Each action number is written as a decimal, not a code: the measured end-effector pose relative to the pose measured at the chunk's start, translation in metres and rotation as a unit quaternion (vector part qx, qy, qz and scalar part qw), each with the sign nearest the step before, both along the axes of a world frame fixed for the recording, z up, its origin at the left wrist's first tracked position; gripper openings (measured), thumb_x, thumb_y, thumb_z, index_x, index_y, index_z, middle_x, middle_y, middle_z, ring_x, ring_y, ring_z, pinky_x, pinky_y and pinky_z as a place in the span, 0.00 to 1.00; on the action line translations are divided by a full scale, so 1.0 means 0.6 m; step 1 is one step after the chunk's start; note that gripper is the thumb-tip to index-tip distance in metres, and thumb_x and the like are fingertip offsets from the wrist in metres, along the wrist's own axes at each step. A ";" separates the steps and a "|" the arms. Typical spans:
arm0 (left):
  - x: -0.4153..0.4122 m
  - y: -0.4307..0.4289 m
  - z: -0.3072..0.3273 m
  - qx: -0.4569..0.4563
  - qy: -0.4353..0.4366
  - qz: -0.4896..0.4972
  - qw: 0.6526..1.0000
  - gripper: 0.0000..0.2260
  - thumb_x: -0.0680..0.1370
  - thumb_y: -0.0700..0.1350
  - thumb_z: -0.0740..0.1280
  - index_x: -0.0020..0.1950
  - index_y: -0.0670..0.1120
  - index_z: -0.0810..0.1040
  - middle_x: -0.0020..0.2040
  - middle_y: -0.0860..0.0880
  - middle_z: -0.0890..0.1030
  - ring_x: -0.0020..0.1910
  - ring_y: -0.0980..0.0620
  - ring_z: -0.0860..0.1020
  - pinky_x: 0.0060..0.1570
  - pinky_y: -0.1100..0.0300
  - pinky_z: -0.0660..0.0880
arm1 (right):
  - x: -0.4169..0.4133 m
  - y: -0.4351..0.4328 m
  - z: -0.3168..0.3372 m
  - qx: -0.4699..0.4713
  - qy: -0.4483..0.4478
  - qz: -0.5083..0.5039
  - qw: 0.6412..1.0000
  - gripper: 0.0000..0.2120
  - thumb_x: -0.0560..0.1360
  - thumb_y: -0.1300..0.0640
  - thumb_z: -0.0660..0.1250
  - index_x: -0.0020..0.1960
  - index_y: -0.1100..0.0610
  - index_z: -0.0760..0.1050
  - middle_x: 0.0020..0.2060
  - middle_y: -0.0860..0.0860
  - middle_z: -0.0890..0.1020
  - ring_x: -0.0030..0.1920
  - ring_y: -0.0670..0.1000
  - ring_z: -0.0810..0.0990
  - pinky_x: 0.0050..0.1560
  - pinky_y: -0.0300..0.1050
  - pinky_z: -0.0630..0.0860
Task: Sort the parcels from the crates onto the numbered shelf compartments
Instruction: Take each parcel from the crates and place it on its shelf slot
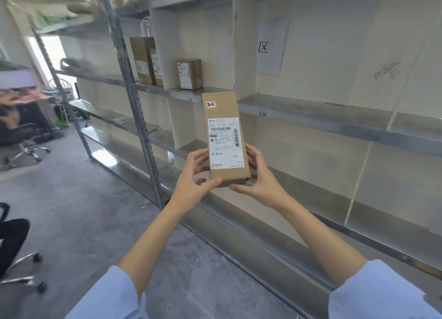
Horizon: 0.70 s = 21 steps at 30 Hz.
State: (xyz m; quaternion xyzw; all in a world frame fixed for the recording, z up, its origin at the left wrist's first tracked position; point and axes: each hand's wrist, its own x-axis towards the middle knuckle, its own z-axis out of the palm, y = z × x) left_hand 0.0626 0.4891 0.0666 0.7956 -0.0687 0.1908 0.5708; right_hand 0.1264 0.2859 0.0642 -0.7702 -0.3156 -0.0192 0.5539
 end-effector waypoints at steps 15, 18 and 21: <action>0.070 0.235 -0.006 0.000 -0.017 0.058 0.998 0.37 0.72 0.40 0.76 0.73 0.63 0.62 0.67 0.59 0.74 0.63 0.61 0.74 0.59 0.58 0.77 | 0.080 0.253 0.020 -0.037 -0.027 0.033 0.998 0.52 0.66 0.44 0.79 0.80 0.45 0.51 0.74 0.43 0.61 0.74 0.42 0.62 0.73 0.58 0.67; 0.095 0.307 0.002 0.005 -0.018 0.063 0.998 0.37 0.72 0.40 0.76 0.75 0.58 0.63 0.68 0.56 0.74 0.64 0.57 0.74 0.61 0.53 0.77 | 0.106 0.330 0.029 -0.039 -0.035 0.033 0.998 0.49 0.69 0.49 0.79 0.80 0.48 0.52 0.73 0.44 0.60 0.72 0.40 0.63 0.72 0.56 0.68; 0.119 0.377 0.013 0.008 -0.023 0.072 0.997 0.36 0.72 0.41 0.76 0.74 0.59 0.64 0.67 0.56 0.75 0.64 0.58 0.74 0.60 0.55 0.76 | 0.134 0.403 0.032 -0.029 -0.037 0.030 0.998 0.48 0.71 0.51 0.78 0.80 0.50 0.51 0.75 0.46 0.60 0.72 0.39 0.63 0.72 0.52 0.68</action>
